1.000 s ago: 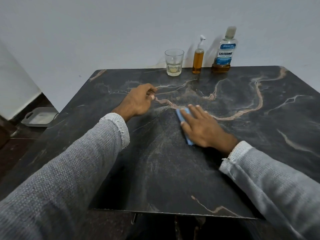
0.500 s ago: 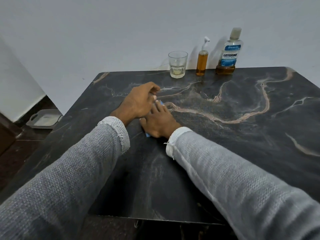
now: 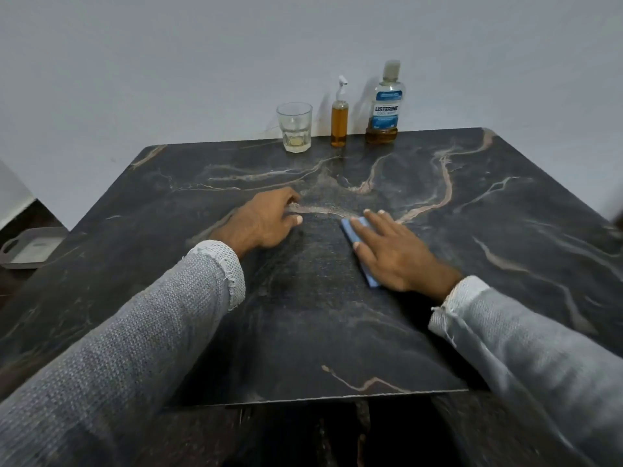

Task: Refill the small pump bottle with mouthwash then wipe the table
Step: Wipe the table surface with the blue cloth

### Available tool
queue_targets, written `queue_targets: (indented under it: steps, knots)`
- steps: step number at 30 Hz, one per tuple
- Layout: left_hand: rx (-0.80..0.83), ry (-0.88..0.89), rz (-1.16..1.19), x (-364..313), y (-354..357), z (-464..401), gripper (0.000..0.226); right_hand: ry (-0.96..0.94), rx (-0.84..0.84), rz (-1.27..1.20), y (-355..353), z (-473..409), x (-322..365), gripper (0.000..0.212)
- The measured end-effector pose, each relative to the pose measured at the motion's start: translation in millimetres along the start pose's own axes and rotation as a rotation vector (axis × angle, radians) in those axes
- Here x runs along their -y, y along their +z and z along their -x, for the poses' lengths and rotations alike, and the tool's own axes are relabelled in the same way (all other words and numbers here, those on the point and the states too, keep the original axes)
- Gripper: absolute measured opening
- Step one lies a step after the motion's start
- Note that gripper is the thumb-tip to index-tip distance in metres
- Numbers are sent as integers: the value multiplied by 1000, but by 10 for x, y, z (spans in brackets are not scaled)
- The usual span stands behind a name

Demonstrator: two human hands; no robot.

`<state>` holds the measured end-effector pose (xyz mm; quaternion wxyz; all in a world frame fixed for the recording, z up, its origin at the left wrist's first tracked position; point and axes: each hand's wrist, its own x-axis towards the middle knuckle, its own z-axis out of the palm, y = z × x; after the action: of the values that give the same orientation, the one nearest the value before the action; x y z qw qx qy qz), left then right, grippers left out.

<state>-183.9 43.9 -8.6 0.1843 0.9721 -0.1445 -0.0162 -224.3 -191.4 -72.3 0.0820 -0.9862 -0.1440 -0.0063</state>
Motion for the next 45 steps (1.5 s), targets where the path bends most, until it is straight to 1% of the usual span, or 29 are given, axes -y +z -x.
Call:
queue_targets:
  steps: [2, 5, 11, 15, 17, 20, 24, 27, 30, 35, 37, 39, 42, 45]
  knots:
    - [18, 15, -18, -100, 35, -3, 46, 86, 17, -9, -65, -159, -192, 56]
    - [35, 33, -48, -222, 83, -27, 47, 129, -7, -29, -86, -330, -194, 54]
    - [121, 41, -115, -401, 171, -111, 54, 35, -50, -37, -56, -39, -254, 53]
    - [151, 49, -123, -456, 227, -192, 60, 54, -62, -12, -92, 157, -499, 55]
    - [159, 47, -114, -466, 258, -230, 61, 106, -62, 41, -155, 146, -718, 60]
    - [201, 48, -122, -471, 298, -274, 63, 263, -117, 31, -233, 9, -1042, 53]
    - [249, 61, -148, -487, 271, -367, 66, 345, -93, 36, -262, -366, -1118, 53]
    - [279, 58, -192, -517, 244, -437, 71, 301, -15, 50, -219, -629, -948, 55]
    - [303, 49, -209, -537, 225, -481, 74, 242, -24, 15, -173, -686, -719, 55]
    - [321, 26, -225, -535, 187, -518, 78, 60, -61, -12, -77, -270, -446, 57]
    - [317, 31, -216, -524, 184, -529, 78, 28, -59, -11, -73, -39, -474, 58]
    - [307, 42, -203, -510, 181, -537, 77, 34, -52, 8, -106, 91, -615, 60]
    - [277, 59, -171, -473, 186, -566, 73, 133, -63, 50, -187, 19, -974, 61]
    - [245, 67, -158, -439, 195, -605, 69, 307, -117, 45, -252, -330, -1286, 52]
